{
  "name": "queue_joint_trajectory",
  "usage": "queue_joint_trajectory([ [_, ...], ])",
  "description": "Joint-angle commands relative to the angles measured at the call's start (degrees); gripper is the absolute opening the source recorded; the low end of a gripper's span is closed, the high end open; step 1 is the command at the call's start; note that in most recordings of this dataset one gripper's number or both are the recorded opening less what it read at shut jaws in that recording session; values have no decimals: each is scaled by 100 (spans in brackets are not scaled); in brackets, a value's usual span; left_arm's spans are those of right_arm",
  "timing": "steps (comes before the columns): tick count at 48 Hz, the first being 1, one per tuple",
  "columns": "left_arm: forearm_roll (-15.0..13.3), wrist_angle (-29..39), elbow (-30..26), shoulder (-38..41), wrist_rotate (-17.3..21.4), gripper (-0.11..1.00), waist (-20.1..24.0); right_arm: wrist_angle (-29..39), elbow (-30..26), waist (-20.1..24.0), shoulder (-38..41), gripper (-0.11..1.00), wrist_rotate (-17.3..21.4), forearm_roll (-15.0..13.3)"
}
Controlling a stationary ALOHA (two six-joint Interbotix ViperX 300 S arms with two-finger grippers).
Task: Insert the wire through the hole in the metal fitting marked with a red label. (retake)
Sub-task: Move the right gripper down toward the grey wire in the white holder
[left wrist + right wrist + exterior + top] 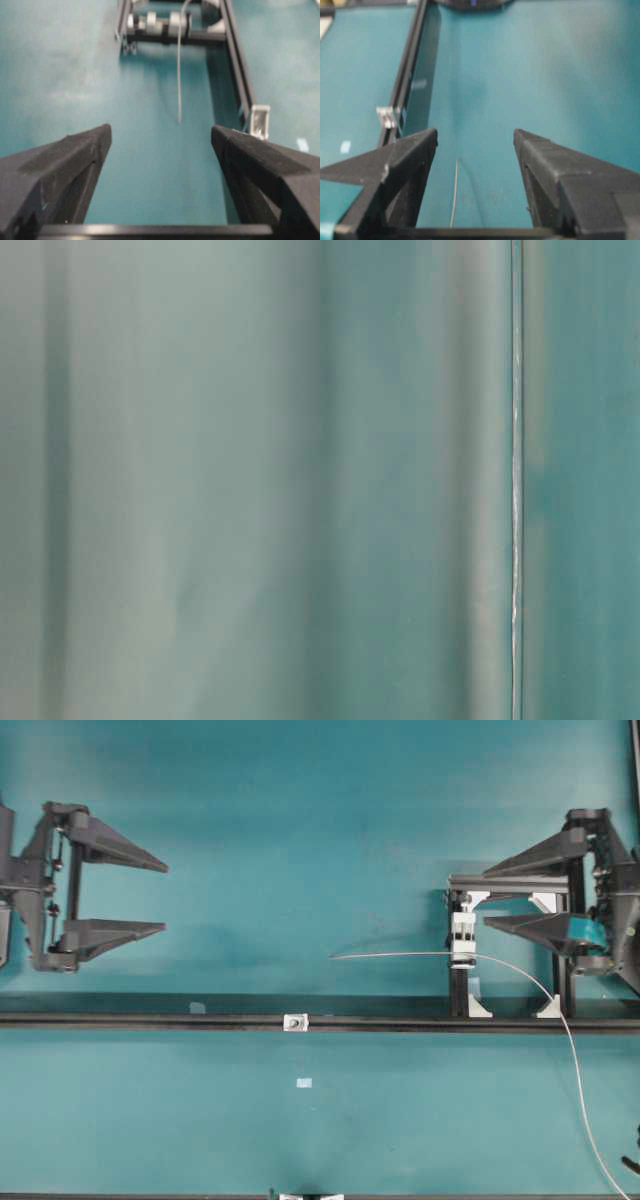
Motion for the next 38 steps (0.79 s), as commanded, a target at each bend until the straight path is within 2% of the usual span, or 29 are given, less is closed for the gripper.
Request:
queue_joint_trajectory([
  [1,-9,-105,-123,264,-9,66,0,-35,-123,-18,246,69,35,18],
  [13,0,-281,-185,861,-26,66,-26,-26,-334,-18,923,69,44,9],
  [38,0,-352,-255,1406,-44,66,-97,-35,-817,149,2197,69,44,0],
])
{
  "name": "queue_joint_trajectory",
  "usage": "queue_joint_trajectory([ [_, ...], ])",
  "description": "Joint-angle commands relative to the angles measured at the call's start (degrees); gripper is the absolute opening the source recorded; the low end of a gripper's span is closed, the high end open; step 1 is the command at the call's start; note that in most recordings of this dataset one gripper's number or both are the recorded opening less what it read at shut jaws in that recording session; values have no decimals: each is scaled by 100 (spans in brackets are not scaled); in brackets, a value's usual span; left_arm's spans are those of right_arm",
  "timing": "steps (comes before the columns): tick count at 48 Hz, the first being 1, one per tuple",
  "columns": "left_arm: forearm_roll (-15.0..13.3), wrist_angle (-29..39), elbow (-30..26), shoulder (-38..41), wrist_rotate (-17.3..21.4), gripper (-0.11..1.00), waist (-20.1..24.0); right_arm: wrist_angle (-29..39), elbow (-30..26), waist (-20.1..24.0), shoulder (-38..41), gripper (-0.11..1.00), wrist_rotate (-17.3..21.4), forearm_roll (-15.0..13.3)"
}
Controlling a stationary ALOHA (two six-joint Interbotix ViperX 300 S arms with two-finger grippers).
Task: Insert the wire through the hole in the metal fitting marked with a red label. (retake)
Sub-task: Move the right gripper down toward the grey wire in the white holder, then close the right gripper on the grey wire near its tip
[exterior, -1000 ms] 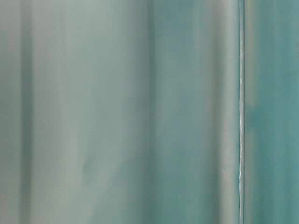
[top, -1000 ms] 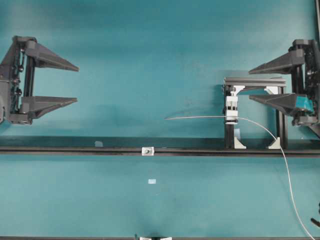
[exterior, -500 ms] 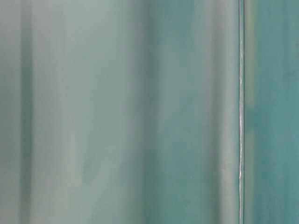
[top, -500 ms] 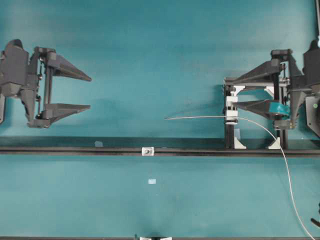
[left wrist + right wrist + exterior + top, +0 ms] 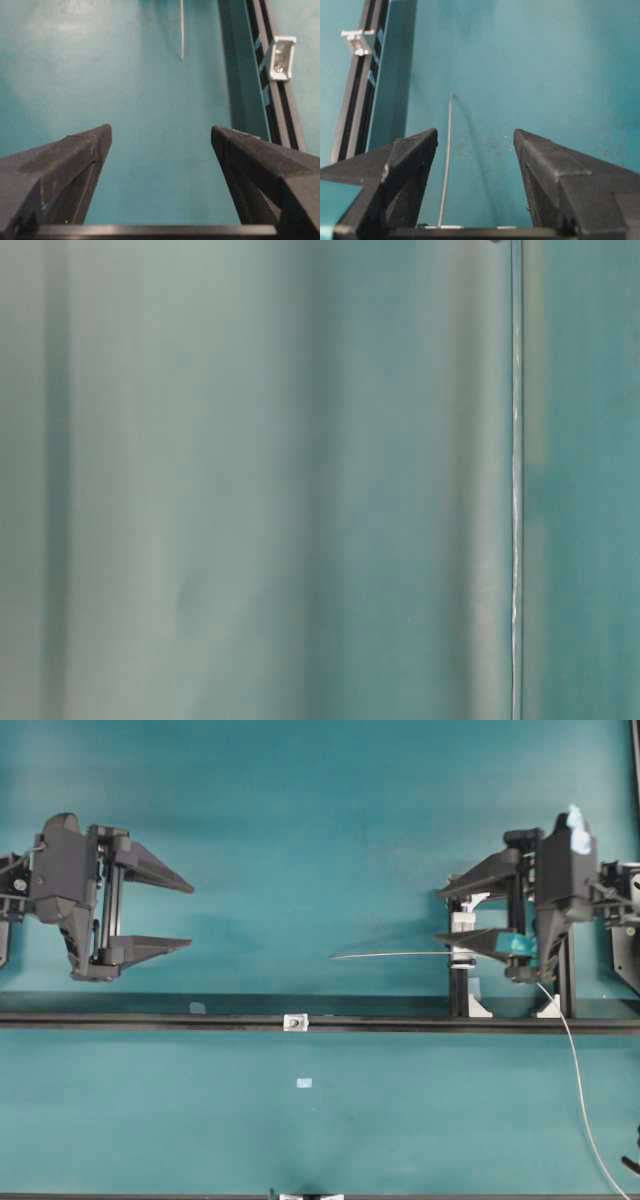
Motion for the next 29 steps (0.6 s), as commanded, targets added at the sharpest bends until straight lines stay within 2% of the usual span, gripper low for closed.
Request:
queue_joint_trajectory([
  [1,-9,-62,-123,44,-18,66,-26,-26,-211,70,176,69,9,-9],
  [29,0,-158,-387,844,-9,66,-44,-62,-773,176,1389,69,9,-18],
])
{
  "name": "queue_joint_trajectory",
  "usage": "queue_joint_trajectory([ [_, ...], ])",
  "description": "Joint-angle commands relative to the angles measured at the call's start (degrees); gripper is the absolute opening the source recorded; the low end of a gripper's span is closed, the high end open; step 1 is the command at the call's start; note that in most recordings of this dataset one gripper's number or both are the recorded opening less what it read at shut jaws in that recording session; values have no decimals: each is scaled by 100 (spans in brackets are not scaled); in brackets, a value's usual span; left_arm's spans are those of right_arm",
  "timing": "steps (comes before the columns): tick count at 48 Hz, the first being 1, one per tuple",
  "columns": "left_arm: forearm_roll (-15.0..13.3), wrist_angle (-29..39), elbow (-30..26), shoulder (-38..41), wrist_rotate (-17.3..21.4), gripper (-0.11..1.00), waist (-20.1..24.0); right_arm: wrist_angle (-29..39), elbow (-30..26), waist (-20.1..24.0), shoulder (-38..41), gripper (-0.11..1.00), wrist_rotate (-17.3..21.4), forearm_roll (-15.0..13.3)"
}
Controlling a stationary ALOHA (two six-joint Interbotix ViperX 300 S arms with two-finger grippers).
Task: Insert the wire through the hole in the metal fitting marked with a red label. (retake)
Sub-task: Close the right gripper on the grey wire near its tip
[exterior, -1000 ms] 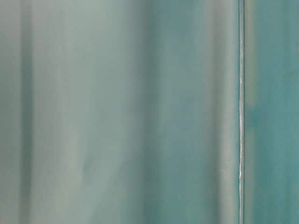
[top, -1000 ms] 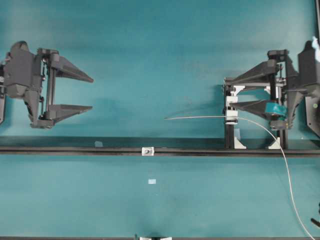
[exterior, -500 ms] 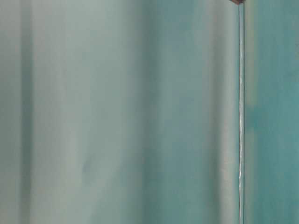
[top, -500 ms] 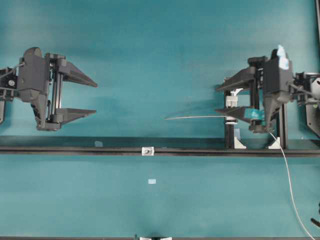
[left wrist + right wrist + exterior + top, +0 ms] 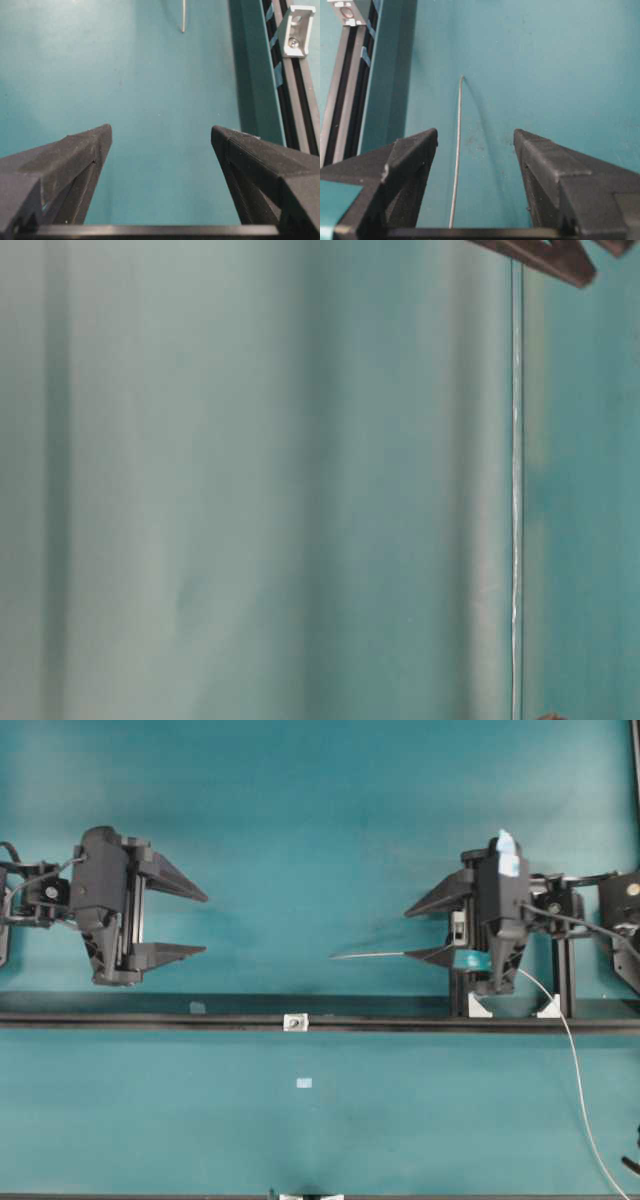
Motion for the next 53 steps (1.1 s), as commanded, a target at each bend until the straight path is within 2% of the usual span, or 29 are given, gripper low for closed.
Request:
queue_joint_trajectory([
  [1,-9,-97,-141,62,0,66,-18,-53,-176,18,97,69,9,-9],
  [26,0,-185,-185,229,44,65,-18,-70,-624,18,914,69,0,-26],
  [53,-9,-185,-158,237,44,65,-18,-334,-800,18,1354,69,0,-18],
])
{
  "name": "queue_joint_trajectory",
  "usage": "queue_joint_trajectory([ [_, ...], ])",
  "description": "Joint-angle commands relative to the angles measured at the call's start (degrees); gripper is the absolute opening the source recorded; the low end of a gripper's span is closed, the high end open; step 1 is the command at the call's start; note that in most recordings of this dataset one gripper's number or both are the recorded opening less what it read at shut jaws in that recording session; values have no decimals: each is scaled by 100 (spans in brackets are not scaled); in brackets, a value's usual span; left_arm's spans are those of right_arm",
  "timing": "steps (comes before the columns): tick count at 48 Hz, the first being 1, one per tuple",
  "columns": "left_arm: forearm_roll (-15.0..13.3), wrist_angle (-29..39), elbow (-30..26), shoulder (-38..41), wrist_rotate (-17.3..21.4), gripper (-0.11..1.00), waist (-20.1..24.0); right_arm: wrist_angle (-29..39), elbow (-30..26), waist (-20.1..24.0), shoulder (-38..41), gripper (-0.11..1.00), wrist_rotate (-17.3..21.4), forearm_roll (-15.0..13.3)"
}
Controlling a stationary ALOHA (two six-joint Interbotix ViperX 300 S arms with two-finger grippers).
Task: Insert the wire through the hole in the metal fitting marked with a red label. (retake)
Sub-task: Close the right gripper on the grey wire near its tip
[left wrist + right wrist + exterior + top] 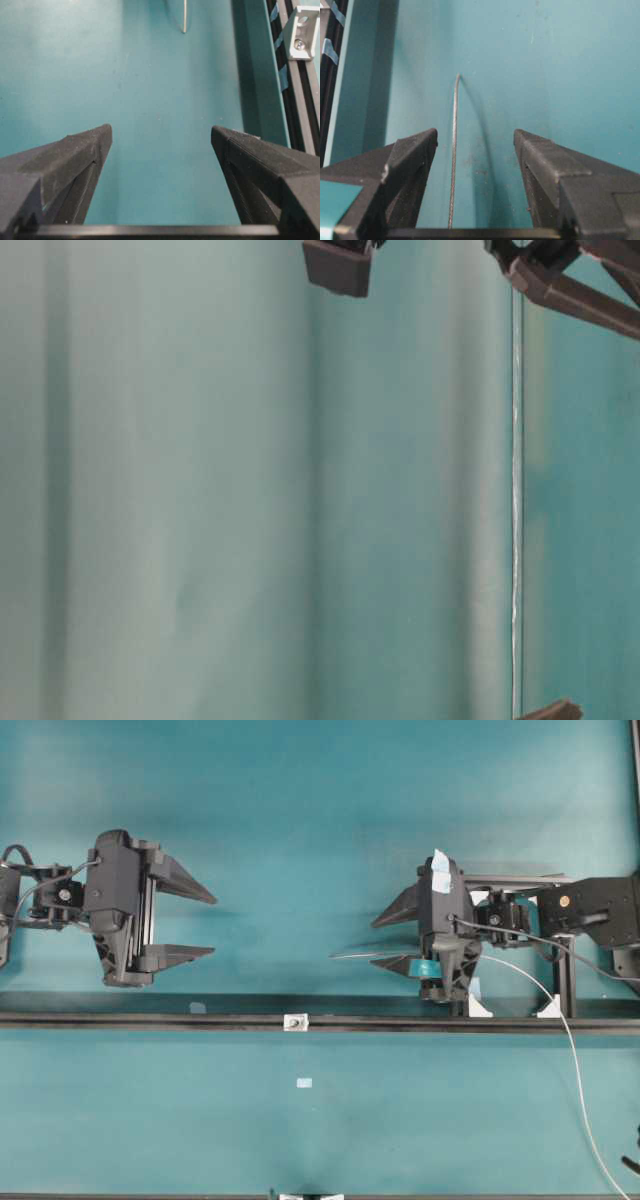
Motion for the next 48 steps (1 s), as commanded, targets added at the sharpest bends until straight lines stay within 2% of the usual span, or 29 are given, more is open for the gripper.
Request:
queue_joint_trajectory([
  [1,-9,-53,-70,-44,0,65,-18,-53,-132,9,-9,69,0,-18],
  [26,-9,-44,-62,-35,0,65,-18,-62,-255,9,255,68,0,-18],
  [48,-9,-44,-53,-44,0,65,-18,-211,-246,9,255,51,0,-18],
])
